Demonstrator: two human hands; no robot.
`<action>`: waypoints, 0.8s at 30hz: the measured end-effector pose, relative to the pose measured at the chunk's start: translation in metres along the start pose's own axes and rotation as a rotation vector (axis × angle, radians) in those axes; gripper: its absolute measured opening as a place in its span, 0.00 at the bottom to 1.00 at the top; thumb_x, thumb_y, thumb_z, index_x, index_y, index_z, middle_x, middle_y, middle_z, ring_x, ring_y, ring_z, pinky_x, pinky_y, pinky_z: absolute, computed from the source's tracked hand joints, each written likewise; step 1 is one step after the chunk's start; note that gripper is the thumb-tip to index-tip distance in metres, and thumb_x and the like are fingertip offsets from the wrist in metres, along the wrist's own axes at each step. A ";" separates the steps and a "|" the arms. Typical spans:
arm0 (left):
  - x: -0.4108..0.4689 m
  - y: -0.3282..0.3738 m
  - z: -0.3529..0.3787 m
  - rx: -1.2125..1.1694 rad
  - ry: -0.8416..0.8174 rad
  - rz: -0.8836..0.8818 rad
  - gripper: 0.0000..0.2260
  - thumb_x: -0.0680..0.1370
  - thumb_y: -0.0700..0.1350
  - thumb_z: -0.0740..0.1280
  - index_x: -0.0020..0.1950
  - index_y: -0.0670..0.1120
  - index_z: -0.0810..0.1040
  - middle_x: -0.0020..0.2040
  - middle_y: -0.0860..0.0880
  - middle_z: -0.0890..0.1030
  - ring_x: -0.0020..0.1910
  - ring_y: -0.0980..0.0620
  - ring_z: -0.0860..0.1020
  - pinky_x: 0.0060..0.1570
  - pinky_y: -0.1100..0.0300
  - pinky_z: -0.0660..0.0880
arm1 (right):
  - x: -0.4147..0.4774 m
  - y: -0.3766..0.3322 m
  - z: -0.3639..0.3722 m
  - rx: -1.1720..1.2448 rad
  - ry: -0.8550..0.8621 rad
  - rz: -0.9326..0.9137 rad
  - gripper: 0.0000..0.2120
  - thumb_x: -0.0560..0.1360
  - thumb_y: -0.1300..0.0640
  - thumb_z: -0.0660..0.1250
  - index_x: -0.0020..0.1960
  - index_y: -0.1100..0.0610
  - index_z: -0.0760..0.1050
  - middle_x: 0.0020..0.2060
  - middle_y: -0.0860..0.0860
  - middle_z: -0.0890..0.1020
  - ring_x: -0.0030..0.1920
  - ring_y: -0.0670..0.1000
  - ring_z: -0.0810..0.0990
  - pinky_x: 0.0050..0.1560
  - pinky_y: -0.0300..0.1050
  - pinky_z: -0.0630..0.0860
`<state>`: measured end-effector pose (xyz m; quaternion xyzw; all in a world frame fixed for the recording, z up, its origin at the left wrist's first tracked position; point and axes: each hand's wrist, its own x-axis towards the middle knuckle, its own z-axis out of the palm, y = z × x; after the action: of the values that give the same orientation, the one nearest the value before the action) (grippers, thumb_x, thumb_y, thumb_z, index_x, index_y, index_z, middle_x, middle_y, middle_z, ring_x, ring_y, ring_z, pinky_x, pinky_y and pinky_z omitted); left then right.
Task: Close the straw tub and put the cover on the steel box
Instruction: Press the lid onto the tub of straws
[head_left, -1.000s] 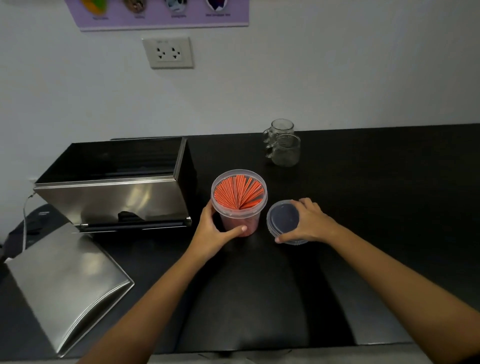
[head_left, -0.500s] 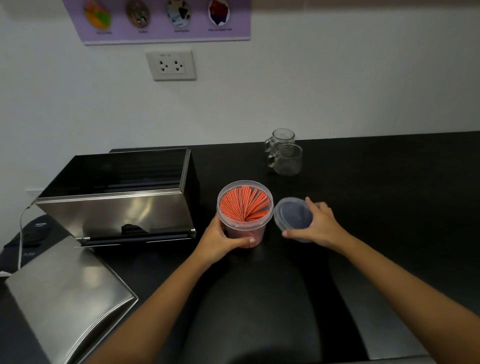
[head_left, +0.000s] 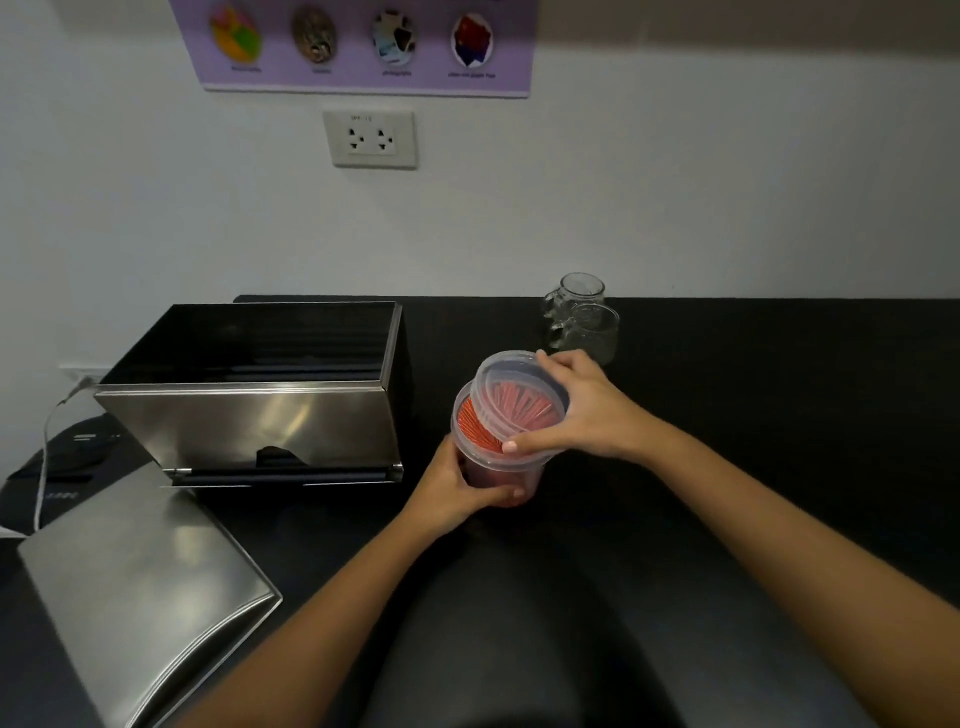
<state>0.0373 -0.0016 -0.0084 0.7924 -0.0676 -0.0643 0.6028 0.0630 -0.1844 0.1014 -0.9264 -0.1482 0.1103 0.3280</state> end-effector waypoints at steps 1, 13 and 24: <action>0.000 0.000 -0.001 -0.006 -0.008 0.008 0.41 0.56 0.54 0.79 0.66 0.57 0.64 0.61 0.59 0.73 0.58 0.70 0.71 0.48 0.78 0.69 | 0.001 -0.002 0.003 -0.037 -0.013 -0.018 0.60 0.53 0.33 0.73 0.74 0.52 0.48 0.68 0.48 0.56 0.69 0.50 0.56 0.64 0.46 0.58; 0.012 -0.006 -0.019 -0.059 -0.123 -0.115 0.35 0.52 0.54 0.79 0.54 0.68 0.67 0.60 0.58 0.74 0.63 0.56 0.71 0.60 0.59 0.70 | 0.018 -0.010 0.002 -0.137 -0.181 -0.035 0.55 0.57 0.39 0.75 0.74 0.51 0.48 0.69 0.46 0.55 0.69 0.49 0.53 0.61 0.43 0.55; 0.011 -0.012 -0.020 -0.039 -0.104 -0.087 0.35 0.52 0.58 0.79 0.55 0.71 0.67 0.57 0.62 0.75 0.57 0.61 0.73 0.51 0.69 0.71 | 0.016 -0.015 0.002 -0.290 -0.169 -0.030 0.56 0.55 0.34 0.73 0.73 0.51 0.50 0.66 0.49 0.60 0.66 0.50 0.59 0.62 0.48 0.62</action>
<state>0.0524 0.0187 -0.0150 0.7785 -0.0629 -0.1328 0.6103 0.0741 -0.1660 0.1077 -0.9491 -0.2036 0.1604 0.1787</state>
